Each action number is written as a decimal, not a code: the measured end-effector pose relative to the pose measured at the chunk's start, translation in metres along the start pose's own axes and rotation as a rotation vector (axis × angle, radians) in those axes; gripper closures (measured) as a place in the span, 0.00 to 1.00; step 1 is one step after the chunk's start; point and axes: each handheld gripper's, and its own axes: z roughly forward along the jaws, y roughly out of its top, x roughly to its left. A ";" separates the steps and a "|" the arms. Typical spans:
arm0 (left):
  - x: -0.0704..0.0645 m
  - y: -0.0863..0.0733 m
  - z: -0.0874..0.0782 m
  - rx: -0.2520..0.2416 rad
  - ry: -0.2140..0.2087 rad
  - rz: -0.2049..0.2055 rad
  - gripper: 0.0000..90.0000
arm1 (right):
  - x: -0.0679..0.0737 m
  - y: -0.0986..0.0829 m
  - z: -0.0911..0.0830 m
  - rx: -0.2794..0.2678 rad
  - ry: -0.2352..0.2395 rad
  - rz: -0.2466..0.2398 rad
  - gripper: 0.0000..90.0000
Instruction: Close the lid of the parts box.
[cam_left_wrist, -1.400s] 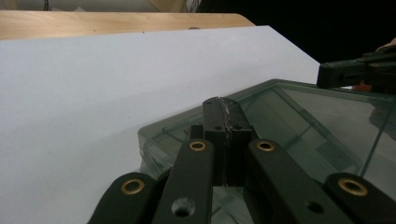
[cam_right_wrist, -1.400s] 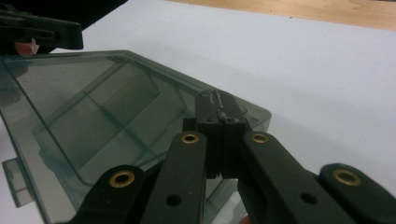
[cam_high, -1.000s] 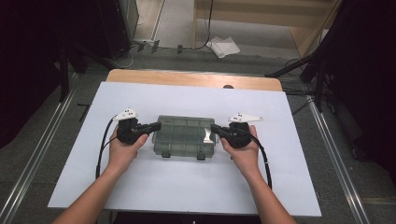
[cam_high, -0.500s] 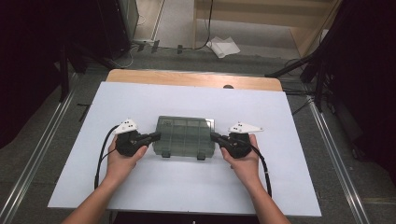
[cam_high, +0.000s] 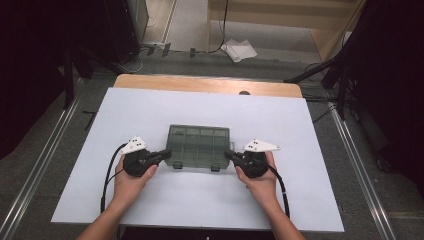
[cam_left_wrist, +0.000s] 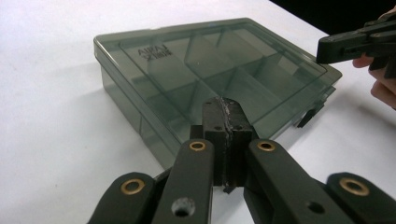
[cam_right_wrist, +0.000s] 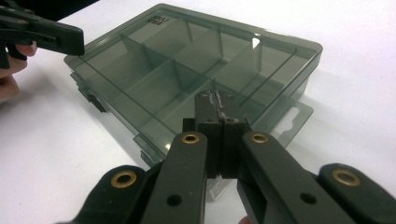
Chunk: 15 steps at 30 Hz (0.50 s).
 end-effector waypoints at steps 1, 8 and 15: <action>-0.001 -0.001 0.000 -0.002 0.005 0.000 0.99 | 0.000 -0.001 0.000 0.002 -0.004 -0.004 1.00; -0.002 -0.002 -0.001 -0.009 0.006 -0.001 1.00 | 0.001 -0.005 -0.004 0.002 -0.021 -0.019 1.00; -0.002 -0.003 -0.001 -0.009 0.002 -0.007 1.00 | 0.001 -0.006 -0.004 0.004 -0.026 -0.022 1.00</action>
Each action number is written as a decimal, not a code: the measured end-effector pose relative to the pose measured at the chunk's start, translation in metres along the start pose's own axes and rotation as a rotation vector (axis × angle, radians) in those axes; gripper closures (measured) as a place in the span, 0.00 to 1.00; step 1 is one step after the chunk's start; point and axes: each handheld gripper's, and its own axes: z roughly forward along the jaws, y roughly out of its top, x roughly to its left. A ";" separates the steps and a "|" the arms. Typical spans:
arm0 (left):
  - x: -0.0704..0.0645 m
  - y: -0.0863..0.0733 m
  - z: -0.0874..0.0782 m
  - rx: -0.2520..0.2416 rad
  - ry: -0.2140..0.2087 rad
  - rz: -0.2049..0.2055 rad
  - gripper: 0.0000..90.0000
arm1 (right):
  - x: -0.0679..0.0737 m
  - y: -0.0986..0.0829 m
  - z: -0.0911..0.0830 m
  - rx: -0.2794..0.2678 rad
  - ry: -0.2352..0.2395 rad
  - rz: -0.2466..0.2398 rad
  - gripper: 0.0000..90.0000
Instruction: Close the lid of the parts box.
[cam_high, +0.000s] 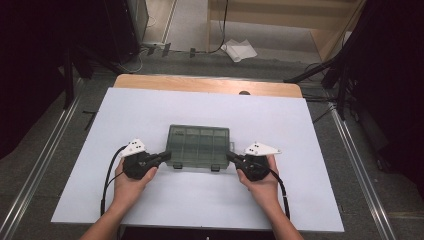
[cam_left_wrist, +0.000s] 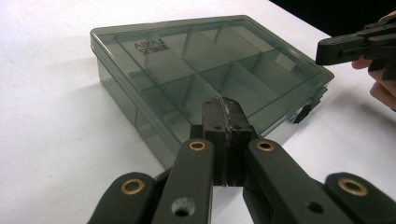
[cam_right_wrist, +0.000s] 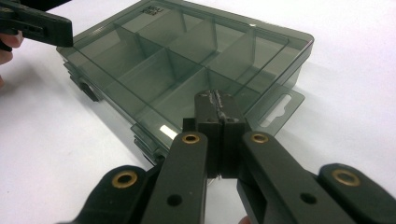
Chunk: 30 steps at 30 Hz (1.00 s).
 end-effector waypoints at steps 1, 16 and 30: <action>0.000 0.000 0.000 0.002 0.001 0.002 1.00 | 0.000 0.000 0.000 -0.003 0.000 -0.001 1.00; -0.001 0.000 -0.001 0.003 0.004 0.010 0.99 | -0.016 -0.017 -0.032 -0.065 -0.094 0.015 0.00; -0.002 0.002 -0.012 -0.056 -0.018 0.037 0.70 | -0.030 -0.035 -0.067 -0.114 -0.129 0.020 0.00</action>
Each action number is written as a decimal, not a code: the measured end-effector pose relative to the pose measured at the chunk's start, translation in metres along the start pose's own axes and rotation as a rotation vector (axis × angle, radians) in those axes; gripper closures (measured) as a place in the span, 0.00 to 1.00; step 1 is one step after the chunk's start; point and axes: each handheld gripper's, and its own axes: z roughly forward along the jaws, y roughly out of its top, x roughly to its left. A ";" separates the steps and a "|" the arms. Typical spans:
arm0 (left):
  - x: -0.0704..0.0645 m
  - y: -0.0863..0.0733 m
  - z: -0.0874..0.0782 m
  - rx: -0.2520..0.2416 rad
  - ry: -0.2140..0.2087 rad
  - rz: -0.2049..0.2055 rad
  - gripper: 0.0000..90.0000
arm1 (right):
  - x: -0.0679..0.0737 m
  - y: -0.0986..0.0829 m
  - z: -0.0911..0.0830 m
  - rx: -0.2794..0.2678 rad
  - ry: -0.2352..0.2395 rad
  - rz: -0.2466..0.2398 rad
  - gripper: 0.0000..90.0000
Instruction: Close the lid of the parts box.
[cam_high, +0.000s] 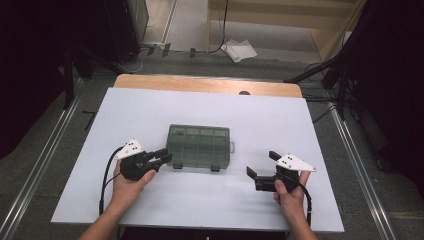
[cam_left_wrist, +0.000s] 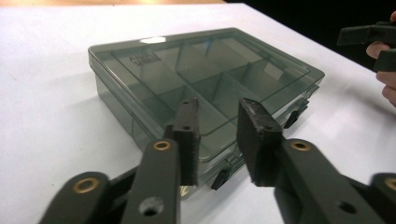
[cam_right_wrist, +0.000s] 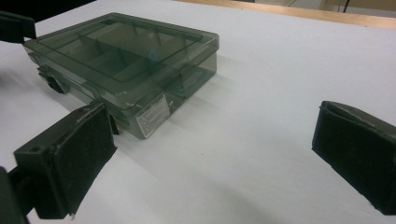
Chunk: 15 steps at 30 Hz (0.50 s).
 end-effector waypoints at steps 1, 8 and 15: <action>0.000 0.000 -0.001 -0.002 0.004 -0.003 0.66 | -0.001 -0.001 -0.002 -0.004 0.001 0.000 0.00; -0.003 -0.001 -0.007 -0.014 0.036 0.024 0.43 | -0.009 -0.004 -0.012 -0.012 -0.005 0.027 0.00; 0.000 -0.003 -0.015 -0.010 0.069 0.019 0.13 | -0.013 -0.007 -0.017 -0.017 -0.011 0.022 0.00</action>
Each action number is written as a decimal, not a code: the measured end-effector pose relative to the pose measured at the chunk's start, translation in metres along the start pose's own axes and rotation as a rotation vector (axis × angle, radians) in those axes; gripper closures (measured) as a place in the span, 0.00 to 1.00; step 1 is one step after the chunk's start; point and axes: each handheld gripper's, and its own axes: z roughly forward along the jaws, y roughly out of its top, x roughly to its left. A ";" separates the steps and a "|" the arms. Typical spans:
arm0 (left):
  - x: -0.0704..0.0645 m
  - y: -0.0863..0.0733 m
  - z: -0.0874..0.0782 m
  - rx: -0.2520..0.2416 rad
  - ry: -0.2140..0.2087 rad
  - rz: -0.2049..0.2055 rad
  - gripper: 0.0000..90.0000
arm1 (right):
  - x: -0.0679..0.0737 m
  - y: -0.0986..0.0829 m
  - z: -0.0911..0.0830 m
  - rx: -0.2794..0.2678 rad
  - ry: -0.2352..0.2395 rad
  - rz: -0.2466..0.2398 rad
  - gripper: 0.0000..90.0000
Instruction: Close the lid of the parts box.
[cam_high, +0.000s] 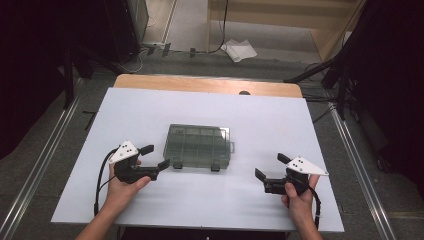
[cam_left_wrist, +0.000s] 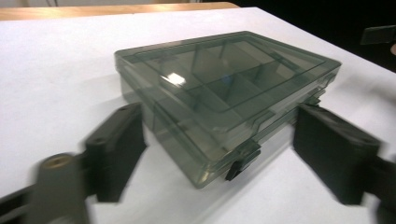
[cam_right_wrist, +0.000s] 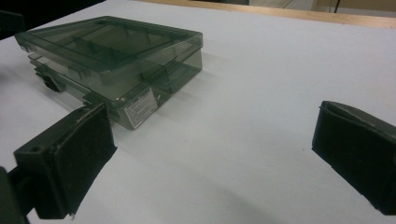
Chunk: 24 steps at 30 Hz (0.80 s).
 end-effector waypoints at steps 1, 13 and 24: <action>0.001 -0.001 -0.002 0.001 -0.007 0.007 0.10 | -0.002 0.000 -0.001 -0.003 -0.002 -0.006 0.00; 0.011 -0.010 -0.029 -0.021 0.025 0.022 0.01 | -0.009 -0.005 -0.012 -0.008 -0.025 0.002 0.00; 0.020 -0.020 -0.055 -0.031 0.066 0.025 0.00 | -0.014 -0.009 -0.022 -0.016 -0.034 0.006 0.00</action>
